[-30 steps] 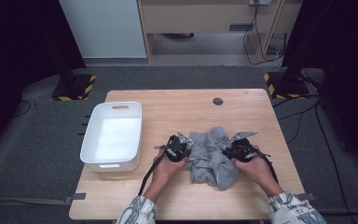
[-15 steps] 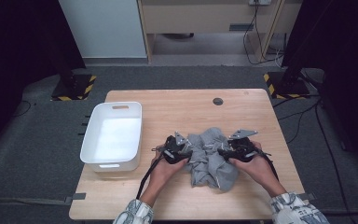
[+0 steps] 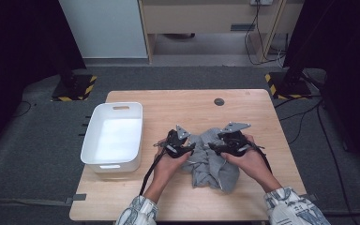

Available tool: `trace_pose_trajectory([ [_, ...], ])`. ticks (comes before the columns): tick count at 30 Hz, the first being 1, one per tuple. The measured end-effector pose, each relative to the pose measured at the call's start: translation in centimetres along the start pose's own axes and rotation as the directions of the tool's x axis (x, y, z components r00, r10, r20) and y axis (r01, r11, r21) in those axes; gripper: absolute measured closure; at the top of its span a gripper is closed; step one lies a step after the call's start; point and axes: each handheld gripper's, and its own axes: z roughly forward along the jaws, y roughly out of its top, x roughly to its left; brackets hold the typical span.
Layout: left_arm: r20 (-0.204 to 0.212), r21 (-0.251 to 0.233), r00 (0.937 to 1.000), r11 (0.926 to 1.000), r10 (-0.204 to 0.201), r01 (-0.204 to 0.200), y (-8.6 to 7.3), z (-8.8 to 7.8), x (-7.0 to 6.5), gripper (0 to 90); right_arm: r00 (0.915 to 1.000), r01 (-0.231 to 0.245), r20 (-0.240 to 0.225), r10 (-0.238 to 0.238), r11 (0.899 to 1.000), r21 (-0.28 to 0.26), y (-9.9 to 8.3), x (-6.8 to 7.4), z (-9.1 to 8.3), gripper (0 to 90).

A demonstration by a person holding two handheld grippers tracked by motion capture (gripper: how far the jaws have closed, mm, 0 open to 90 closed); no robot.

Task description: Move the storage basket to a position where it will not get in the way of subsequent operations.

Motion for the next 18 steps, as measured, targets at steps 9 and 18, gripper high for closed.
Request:
trace_pose_trajectory([
  [9,-0.015,-0.017,0.9997,0.9996,-0.022,0.022,0.1,-0.5,0.9,46.5,0.9999,0.012,0.009,-0.012,1.0,0.015,2.9,0.9,1.7,48.2],
  [18,-0.021,-0.051,0.9992,0.9981,-0.035,0.034,0.7,-0.5,1.4,47.1,0.9982,-0.009,0.059,0.002,0.992,0.128,0.4,0.4,5.3,42.2],
])
